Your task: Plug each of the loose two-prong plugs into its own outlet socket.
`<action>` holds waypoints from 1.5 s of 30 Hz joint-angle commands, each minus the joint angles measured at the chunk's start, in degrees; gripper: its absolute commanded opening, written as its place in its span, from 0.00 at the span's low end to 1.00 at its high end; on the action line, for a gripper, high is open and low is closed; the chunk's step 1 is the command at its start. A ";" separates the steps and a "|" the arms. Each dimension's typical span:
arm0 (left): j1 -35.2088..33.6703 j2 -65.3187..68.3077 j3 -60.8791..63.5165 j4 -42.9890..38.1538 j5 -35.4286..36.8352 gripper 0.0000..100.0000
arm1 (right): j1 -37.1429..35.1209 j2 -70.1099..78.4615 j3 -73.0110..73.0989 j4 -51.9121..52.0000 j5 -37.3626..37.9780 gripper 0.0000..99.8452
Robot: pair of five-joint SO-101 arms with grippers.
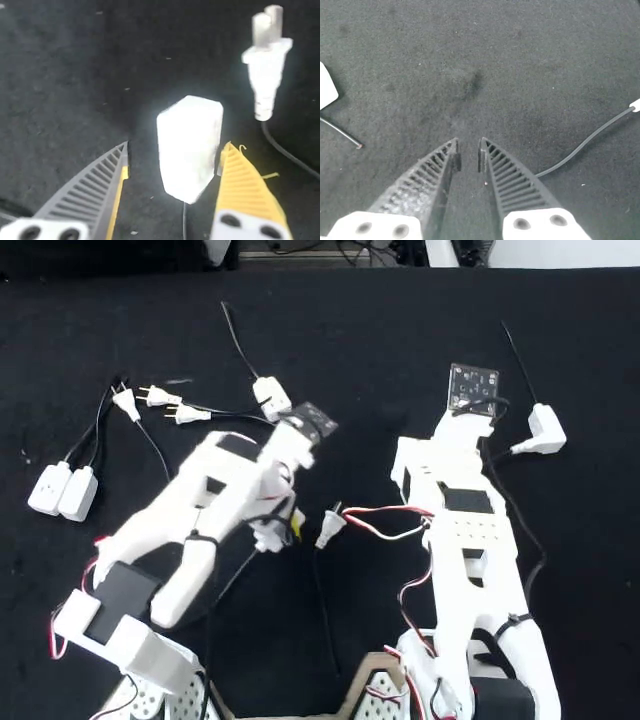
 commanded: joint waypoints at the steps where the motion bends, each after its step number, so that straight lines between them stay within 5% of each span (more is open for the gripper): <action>1: -2.95 -2.46 -5.14 1.58 -0.62 0.29 | 0.62 0.48 -0.22 -1.58 -0.18 0.07; 21: -2.95 -2.55 -6.64 2.02 -0.26 0.29 | -0.62 0.57 -0.13 -1.58 -0.09 0.07; 31: -2.95 -2.02 -19.30 15.21 -0.18 0.29 | -0.62 0.57 -0.13 -1.58 -0.09 0.07; 45: -7.43 -1.85 -6.90 2.99 -0.09 0.29 | -0.62 0.57 -0.13 -1.58 -0.09 0.07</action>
